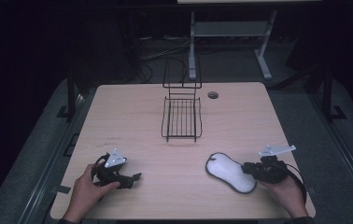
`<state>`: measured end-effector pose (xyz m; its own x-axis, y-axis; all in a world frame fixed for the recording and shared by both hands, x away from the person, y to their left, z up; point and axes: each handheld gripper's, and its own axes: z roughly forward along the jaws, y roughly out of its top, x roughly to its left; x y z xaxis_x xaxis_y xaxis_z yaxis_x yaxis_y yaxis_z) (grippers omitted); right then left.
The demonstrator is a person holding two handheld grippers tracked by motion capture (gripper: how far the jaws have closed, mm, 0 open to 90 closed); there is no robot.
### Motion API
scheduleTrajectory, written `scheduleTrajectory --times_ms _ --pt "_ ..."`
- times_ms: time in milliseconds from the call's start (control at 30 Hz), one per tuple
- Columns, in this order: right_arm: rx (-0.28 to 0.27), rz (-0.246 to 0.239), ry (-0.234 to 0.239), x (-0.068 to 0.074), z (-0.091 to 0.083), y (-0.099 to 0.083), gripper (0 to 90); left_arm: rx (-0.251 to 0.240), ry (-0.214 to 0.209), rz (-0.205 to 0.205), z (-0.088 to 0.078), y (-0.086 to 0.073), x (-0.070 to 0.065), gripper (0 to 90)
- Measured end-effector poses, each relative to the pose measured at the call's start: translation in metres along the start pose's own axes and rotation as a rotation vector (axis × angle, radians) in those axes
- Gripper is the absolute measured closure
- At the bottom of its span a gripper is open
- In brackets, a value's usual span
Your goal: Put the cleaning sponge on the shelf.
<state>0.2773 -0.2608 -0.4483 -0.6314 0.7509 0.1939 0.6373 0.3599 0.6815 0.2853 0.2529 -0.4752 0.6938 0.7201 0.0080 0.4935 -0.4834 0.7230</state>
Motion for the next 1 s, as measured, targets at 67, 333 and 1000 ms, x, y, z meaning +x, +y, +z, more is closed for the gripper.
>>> scheduleTrajectory --times_ms 67,333,1000 --pt "-0.008 -0.002 -0.001 -0.002 -0.001 0.001 58.8 0.0 0.0 0.0 0.0 0.0 0.0 12.9" --pt "-0.009 -0.023 0.001 -0.004 0.005 0.008 29.4 0.0 0.0 0.0 0.0 0.0 0.0 12.9" --pt "0.099 -0.131 0.083 0.009 0.042 0.023 11.5 0.0 -0.001 -0.003 0.0 0.0 0.0 12.9"
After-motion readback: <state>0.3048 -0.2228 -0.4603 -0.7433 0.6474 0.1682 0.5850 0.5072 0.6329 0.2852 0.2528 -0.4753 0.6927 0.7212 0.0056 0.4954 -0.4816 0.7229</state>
